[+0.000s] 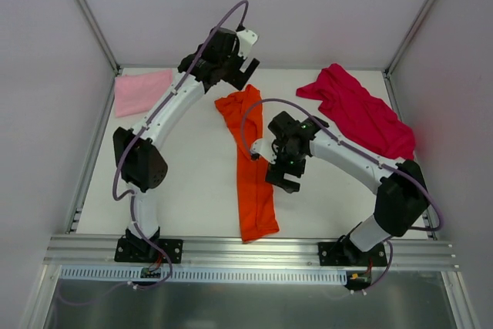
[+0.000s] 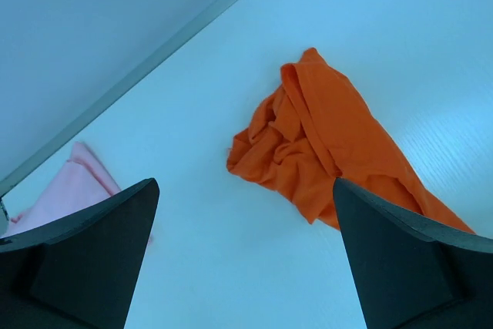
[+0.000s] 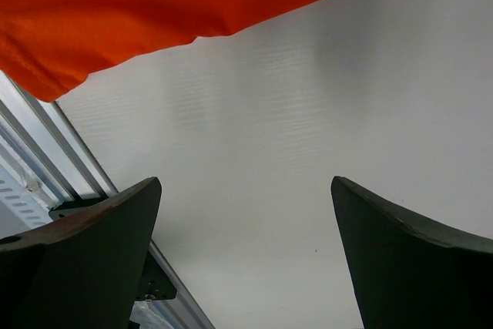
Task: Fold and stack the t-shirts
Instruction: Rotate the tshirt 90 degrees
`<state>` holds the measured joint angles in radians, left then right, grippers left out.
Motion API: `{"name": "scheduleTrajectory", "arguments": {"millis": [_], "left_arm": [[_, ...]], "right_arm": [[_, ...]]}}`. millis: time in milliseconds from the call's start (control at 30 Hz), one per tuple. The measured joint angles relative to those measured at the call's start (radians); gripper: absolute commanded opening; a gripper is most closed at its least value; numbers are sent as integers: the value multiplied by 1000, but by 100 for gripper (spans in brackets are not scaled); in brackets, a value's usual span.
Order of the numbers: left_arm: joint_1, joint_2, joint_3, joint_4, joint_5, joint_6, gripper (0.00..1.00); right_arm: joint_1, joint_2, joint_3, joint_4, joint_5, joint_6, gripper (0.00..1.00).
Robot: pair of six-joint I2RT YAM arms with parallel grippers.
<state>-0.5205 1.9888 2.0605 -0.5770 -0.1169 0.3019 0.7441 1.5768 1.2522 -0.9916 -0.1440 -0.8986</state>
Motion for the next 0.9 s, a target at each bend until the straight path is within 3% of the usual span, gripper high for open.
{"name": "scheduleTrajectory", "arguments": {"millis": [200, 433, 733, 900], "left_arm": [[17, 49, -40, 8, -21, 0, 99], [30, 45, -231, -4, 7, -4, 99], [111, -196, -394, 64, 82, -32, 99], [116, -246, -443, 82, 139, -51, 99]], "right_arm": [[22, -43, 8, -68, -39, -8, 100], [27, -44, 4, -35, 14, -1, 100], [-31, 114, 58, 99, 177, 61, 100], [-36, 176, 85, 126, 223, 99, 100]]}}
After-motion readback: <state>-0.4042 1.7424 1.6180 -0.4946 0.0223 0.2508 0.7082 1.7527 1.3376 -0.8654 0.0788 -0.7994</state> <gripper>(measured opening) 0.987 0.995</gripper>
